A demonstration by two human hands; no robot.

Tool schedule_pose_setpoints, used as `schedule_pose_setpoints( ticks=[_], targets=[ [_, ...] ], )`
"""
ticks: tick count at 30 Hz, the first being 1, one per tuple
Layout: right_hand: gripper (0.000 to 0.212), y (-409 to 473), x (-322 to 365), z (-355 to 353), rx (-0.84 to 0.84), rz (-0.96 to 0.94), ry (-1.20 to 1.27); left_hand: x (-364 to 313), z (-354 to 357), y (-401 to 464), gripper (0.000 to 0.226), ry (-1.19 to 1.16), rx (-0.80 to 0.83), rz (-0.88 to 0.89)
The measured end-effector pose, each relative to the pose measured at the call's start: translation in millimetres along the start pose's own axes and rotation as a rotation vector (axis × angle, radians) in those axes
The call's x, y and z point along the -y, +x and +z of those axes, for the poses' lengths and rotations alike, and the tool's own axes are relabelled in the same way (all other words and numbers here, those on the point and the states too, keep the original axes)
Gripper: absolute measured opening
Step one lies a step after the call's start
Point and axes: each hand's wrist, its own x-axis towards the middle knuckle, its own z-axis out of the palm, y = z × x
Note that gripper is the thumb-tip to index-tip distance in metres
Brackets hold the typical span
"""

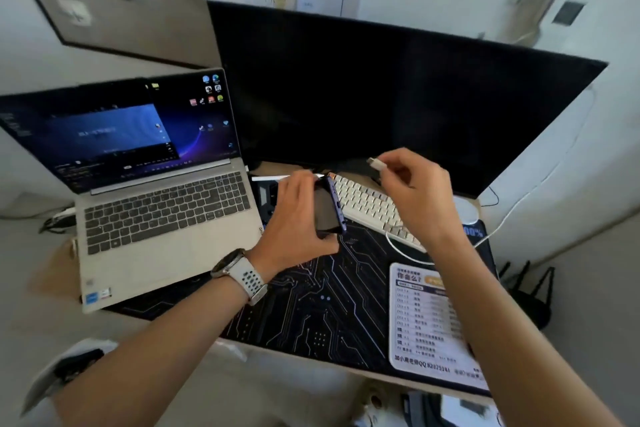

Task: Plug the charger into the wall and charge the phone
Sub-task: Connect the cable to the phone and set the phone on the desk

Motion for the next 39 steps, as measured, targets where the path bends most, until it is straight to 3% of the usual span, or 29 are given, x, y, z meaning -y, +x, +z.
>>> schedule_pose_setpoints(
  ticks=[6,18,39],
  targets=[
    [0.012,-4.1,58.6,-47.8,0.009,-0.206,0.068,-51.7,-55.4,26.6,0.078,-0.099,-0.224,0.144],
    [0.010,-17.0,104.9,-61.1,0.086,-0.316,0.134,-71.3,-92.3,29.9,0.084,0.031,-0.281,0.181],
    [0.010,-6.0,115.9,-59.5,0.047,-0.321,-0.319,-52.1,-99.7,46.0,0.076,0.336,-0.355,0.245]
  ],
)
